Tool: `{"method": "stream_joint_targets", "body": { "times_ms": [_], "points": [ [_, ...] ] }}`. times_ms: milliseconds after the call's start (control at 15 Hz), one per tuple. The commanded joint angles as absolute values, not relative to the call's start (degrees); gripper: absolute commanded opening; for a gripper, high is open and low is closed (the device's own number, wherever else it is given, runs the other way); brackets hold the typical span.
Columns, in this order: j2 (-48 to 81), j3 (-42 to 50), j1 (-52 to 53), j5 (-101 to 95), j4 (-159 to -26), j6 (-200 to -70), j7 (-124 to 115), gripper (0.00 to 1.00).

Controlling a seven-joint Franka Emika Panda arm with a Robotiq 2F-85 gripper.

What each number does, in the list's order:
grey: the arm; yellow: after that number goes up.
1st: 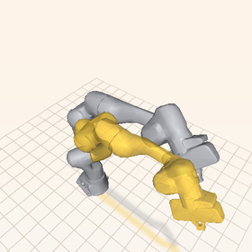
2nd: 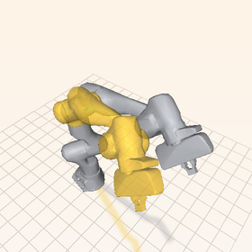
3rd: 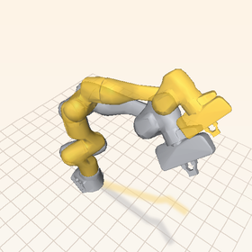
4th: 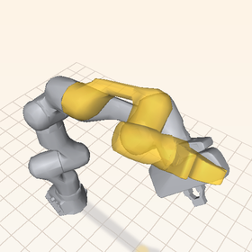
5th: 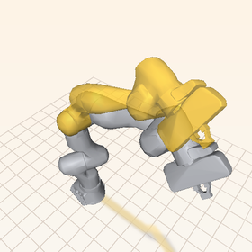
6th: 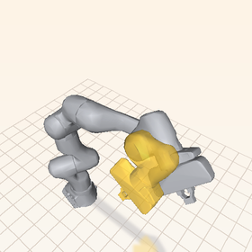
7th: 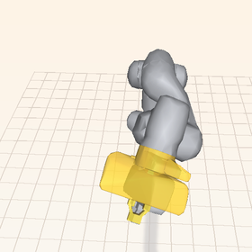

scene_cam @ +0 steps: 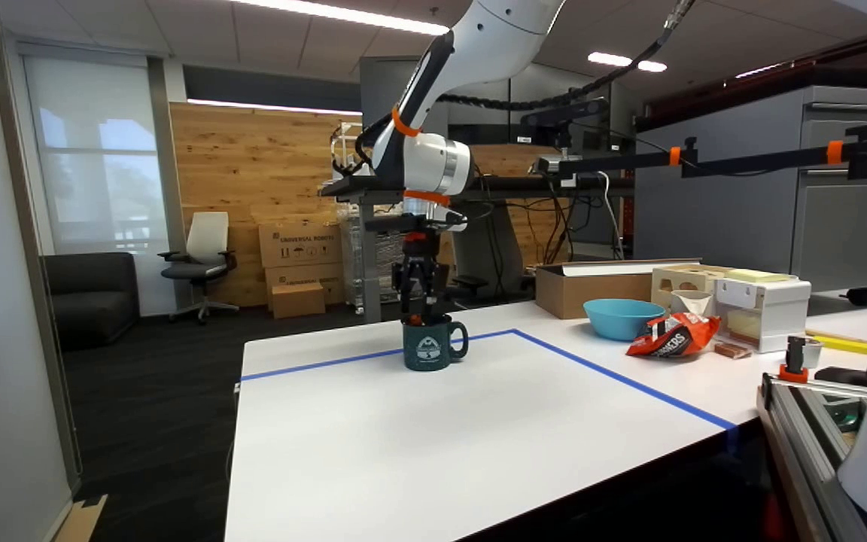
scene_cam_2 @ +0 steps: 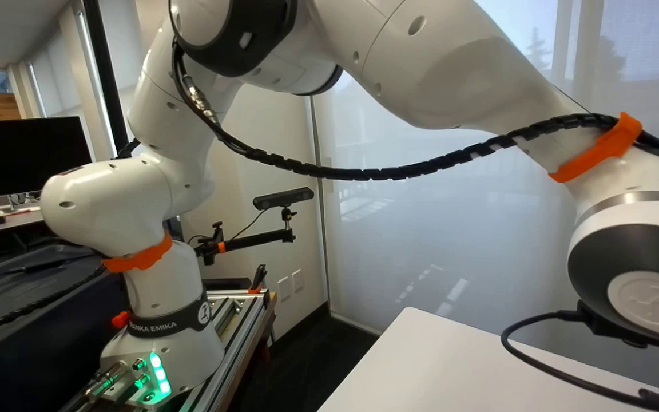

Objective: Take the marker out of the mug.

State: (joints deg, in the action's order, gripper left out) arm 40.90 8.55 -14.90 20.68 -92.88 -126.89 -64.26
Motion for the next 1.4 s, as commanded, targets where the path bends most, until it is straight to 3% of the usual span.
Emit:
{"method": "stream_joint_targets", "body": {
  "times_ms": [0, 267, 467, 600, 667, 933, 1000, 1333],
  "points": [
    [42.29, 8.47, -15.20, 22.39, -89.98, -125.66, -63.38, 0.35],
    [43.23, 8.95, -15.04, 21.92, -89.12, -125.87, -63.98, 0.07],
    [44.02, 9.43, -14.96, 21.59, -88.75, -126.06, -64.35, 0.03],
    [44.77, 9.87, -14.92, 21.31, -88.30, -126.25, -64.63, 0.22],
    [45.14, 9.97, -14.97, 21.29, -88.06, -126.20, -64.62, 0.39],
    [45.73, 10.14, -14.91, 21.32, -87.62, -126.22, -64.61, 0.52],
    [45.78, 10.18, -14.86, 21.26, -87.59, -126.31, -64.60, 0.39],
    [45.92, 10.23, -14.67, 20.93, -87.69, -126.30, -64.43, 0.39]
  ]
}}
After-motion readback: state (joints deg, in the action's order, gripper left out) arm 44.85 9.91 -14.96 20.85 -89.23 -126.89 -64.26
